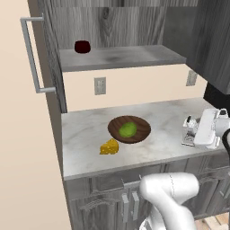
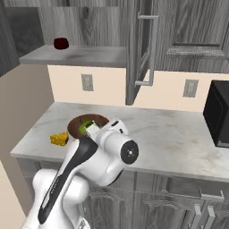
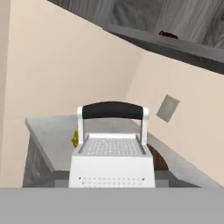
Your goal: Pick the cheese from the fridge and the cheese grater from the cabinet and place them next to the salad bowl.
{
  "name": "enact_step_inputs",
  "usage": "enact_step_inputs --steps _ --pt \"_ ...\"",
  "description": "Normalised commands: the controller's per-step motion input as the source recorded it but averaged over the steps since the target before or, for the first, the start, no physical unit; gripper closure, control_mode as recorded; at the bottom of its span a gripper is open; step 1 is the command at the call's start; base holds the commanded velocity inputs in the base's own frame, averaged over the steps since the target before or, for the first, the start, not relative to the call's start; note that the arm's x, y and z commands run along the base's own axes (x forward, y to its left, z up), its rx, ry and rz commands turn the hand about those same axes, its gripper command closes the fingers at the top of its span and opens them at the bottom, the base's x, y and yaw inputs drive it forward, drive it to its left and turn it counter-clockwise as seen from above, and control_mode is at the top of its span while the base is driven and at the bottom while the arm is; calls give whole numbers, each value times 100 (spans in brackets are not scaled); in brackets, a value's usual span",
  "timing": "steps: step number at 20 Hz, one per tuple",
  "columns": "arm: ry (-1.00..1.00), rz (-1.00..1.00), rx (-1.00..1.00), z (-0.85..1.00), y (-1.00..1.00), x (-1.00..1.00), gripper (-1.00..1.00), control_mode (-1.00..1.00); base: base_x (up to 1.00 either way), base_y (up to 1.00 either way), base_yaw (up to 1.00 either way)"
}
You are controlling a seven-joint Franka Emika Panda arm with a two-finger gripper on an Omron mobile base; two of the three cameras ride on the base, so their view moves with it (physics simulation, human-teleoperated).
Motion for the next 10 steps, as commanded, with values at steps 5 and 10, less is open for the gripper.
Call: enact_step_inputs --steps 5,10 --pt "1 6 7 -52 -38 43 100 -100 0 0 0" --pt "2 0 21 -17 -35 56 100 -100 0 0 0"
